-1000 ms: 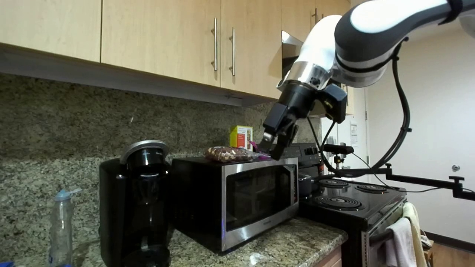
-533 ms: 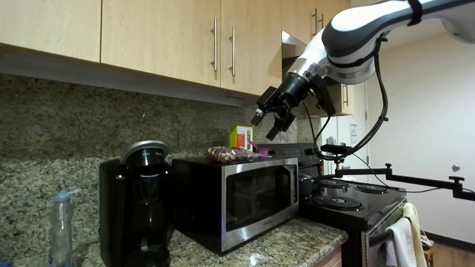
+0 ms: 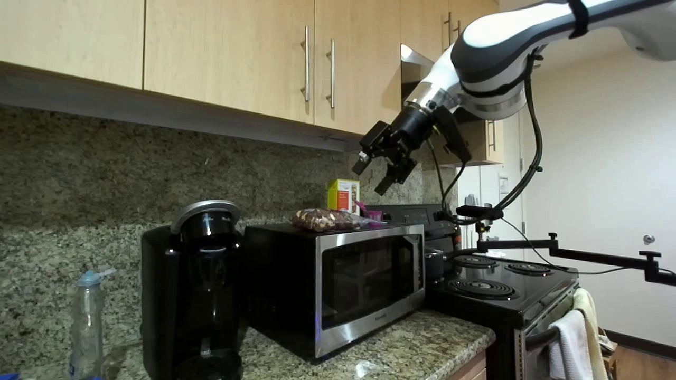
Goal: Take the bag plastic bag from on top of the microwave and place it on the countertop
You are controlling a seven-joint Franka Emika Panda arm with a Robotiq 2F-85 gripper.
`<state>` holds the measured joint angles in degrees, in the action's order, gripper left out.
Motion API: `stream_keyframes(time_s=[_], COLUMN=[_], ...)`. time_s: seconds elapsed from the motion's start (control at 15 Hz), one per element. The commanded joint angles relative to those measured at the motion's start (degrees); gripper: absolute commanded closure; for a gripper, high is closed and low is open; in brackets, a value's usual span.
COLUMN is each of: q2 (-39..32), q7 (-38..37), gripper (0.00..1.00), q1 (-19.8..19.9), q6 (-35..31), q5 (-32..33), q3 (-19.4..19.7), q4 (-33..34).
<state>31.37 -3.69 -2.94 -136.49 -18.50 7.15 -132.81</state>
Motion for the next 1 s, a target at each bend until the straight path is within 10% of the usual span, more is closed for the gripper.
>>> stream_keyframes(time_s=[0.0, 0.53, 0.67, 0.93], q2=[-0.6, -5.3, -3.1, -3.9], q7=[-0.5, -8.5, -9.4, -8.2], gripper=[0.00, 0.00, 0.00, 0.00], q1=[2.4, 13.1, 8.6, 9.1], q6=[1.4, 12.1, 10.8, 10.3], q5=[2.4, 28.7, 18.1, 19.2], q3=[-1.6, -9.1, -5.9, -6.4], q4=[0.8, 5.9, 3.4, 3.8])
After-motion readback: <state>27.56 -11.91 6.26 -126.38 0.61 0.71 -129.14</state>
